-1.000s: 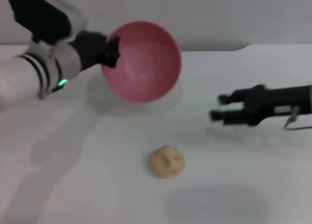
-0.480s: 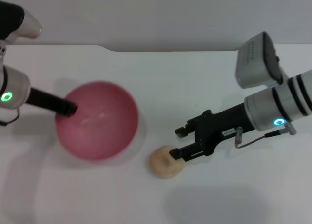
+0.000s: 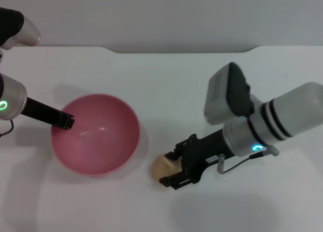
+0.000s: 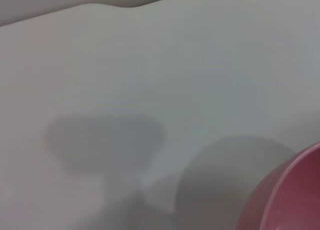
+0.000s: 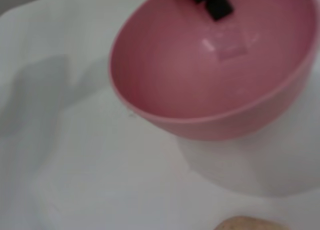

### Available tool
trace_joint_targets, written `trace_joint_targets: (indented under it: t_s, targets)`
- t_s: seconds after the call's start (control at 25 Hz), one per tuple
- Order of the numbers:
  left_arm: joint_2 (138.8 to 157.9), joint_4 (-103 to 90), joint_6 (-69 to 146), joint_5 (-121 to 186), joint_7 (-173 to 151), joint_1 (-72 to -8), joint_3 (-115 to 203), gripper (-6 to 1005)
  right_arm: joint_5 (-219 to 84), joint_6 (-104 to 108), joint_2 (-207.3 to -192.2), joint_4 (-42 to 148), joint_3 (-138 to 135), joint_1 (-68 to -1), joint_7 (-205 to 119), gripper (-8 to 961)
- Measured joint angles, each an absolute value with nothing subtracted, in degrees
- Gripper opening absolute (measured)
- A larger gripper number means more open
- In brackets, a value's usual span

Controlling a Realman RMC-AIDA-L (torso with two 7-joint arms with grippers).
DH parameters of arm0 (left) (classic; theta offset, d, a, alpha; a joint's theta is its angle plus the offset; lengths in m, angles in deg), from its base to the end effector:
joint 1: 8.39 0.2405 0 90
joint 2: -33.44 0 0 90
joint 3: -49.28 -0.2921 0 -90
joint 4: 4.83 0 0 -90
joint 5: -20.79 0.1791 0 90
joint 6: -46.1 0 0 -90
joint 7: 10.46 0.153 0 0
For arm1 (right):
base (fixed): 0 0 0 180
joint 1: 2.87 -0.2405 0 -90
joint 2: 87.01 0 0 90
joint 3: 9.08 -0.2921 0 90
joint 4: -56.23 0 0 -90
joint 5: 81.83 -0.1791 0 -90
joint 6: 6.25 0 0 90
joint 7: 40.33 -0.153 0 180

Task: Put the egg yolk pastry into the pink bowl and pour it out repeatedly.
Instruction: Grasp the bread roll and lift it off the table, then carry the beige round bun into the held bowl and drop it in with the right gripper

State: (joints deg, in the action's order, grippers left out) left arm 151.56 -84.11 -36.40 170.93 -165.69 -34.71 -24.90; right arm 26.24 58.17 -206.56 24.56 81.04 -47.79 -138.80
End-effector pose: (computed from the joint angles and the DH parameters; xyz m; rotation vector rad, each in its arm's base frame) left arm -0.2693 0.3398 0.0015 -2.2885 -1.2234 0.3229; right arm 0.2114 0.3408 -0.1318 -3.0929 0.4764 -0.0394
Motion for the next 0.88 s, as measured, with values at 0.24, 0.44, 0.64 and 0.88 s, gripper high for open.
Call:
trace_joint_targets:
  t_s: [0.24, 0.44, 0.64, 0.88]
  targets:
    - [151.55, -84.15, -36.41, 170.81, -165.72, -35.16, -24.85, 0, 23.56, 52.59, -206.62, 23.73, 87.28, -47.34, -140.84, 627]
    - [151.52, -83.67, -35.7, 170.74, -165.76, -35.3, -24.67, -1, 22.22, 52.52, -206.2, 21.68, 82.87, -45.04, -140.88, 625]
    - [151.51, -83.38, -35.17, 170.65, -165.79, -35.36, -24.93, -1, 22.18, 54.82, -205.88, 18.31, 75.08, -40.92, -140.34, 541]
    - [151.63, -81.13, -33.9, 170.51, -165.79, -36.72, -27.17, -1, 22.62, 66.07, -205.46, 14.31, 57.7, -37.43, -135.35, 443]
